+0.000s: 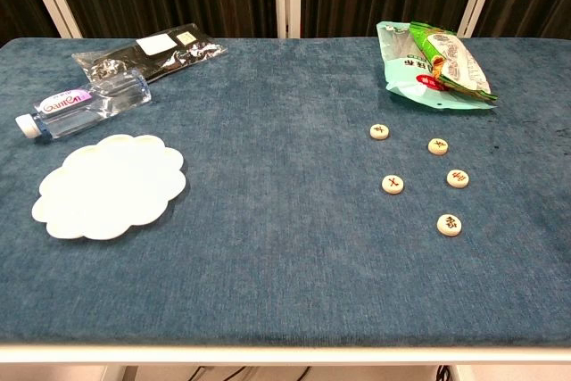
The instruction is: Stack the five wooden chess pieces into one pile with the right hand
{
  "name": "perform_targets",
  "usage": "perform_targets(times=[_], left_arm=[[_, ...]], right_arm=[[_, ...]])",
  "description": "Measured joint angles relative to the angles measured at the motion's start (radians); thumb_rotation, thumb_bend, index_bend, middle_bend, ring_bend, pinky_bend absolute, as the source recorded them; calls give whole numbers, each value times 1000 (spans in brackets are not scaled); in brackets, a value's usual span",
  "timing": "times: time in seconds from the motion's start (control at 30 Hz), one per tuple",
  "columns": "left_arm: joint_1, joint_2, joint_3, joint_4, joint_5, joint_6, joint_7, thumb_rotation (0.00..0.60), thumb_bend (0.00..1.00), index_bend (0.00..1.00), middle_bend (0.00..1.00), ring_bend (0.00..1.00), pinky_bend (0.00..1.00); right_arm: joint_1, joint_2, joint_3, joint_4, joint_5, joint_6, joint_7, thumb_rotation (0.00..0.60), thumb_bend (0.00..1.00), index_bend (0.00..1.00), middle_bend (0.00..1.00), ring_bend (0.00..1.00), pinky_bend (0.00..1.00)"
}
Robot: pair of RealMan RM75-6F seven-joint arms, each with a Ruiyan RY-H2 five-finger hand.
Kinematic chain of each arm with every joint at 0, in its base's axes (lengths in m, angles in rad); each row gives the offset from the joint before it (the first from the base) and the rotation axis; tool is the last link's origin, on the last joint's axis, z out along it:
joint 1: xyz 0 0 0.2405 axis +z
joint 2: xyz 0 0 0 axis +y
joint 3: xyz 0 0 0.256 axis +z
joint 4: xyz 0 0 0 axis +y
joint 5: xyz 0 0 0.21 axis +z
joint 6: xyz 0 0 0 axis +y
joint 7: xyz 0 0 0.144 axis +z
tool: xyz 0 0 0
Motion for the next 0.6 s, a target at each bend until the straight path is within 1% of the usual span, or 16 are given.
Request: perform_targets(times=[0.13, 0.23, 0.37, 0.47, 0.6], left_arm=[[0, 1, 1, 0, 2, 0, -4, 600, 236, 44, 0, 0, 0], [2, 3, 2, -3, 6, 5, -7, 600, 235, 43, 0, 0, 0], [1, 4, 2, -4, 14, 8, -10, 600, 235, 43, 0, 0, 0], [0, 6, 2, -4, 15, 8, -16, 600, 235, 43, 0, 0, 0], [0, 7, 2, -3, 13, 8, -31, 600, 235, 43, 0, 0, 0]], right_arm=[[1, -1, 1, 1, -2, 1, 2, 427, 15, 0, 0, 0, 0], [4, -3, -1, 4, -15, 4, 18, 447, 25, 0, 0, 0, 0], [16, -1, -5, -7, -43, 2, 18, 501, 26, 0, 0, 0, 0], [38, 5, -4, -35, -65, -12, -10, 538, 26, 0, 0, 0, 0], [92, 13, 4, -91, -85, -77, -75, 577, 26, 0, 0, 0, 0]])
